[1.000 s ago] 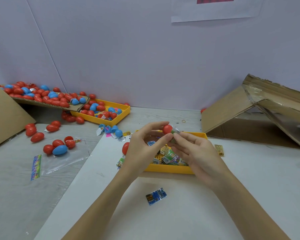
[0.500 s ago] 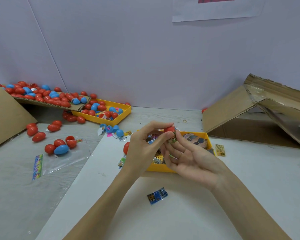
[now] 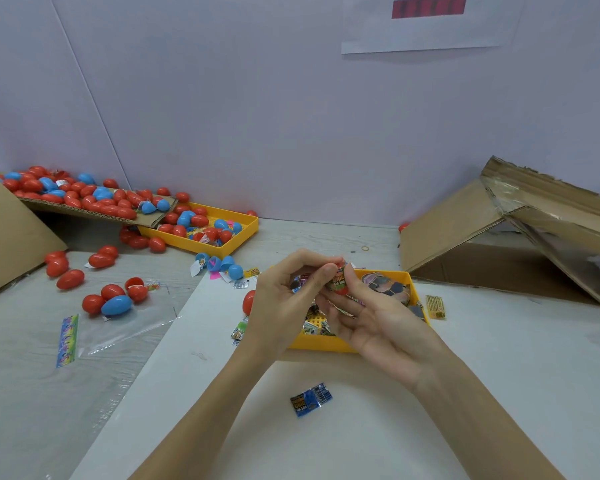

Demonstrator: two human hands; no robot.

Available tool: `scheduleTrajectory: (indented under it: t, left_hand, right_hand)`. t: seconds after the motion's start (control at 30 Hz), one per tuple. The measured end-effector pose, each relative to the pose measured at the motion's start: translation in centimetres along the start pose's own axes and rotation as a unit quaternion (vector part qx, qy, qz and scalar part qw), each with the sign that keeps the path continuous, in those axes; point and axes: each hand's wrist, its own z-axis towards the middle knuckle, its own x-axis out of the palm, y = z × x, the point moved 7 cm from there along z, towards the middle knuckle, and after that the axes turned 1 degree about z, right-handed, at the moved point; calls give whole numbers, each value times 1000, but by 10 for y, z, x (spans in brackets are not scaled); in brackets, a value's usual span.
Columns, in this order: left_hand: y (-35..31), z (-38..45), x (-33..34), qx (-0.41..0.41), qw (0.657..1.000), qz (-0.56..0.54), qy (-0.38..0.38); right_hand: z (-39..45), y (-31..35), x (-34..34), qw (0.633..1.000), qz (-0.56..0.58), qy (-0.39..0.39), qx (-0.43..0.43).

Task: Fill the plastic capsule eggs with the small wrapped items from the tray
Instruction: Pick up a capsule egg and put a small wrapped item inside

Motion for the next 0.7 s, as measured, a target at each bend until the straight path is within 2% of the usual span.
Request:
scheduleTrajectory:
  t: [0.37, 0.47, 0.53, 0.57, 0.63, 0.7]
  left_hand:
    - [2, -4, 2, -3, 1000, -3, -15]
    - [0, -3, -2, 4, 999, 24, -23]
    - [0, -2, -6, -6, 999, 35, -24]
    - [2, -1, -10, -13, 999, 35, -33]
    - [6, 0, -21, -32, 996, 31, -71]
    - [13, 1, -30, -59, 992, 27, -109]
  right_hand:
    - [2, -3, 1, 999, 37, 12, -32]
    - [3, -2, 3, 996, -64, 18, -53]
    - [5, 1, -6, 988, -140, -27, -67]
    - [7, 4, -12, 987, -143, -49, -62]
    - [12, 21, -20, 994, -79, -59, -39]
    - [13, 66, -20, 996, 45, -39, -60]
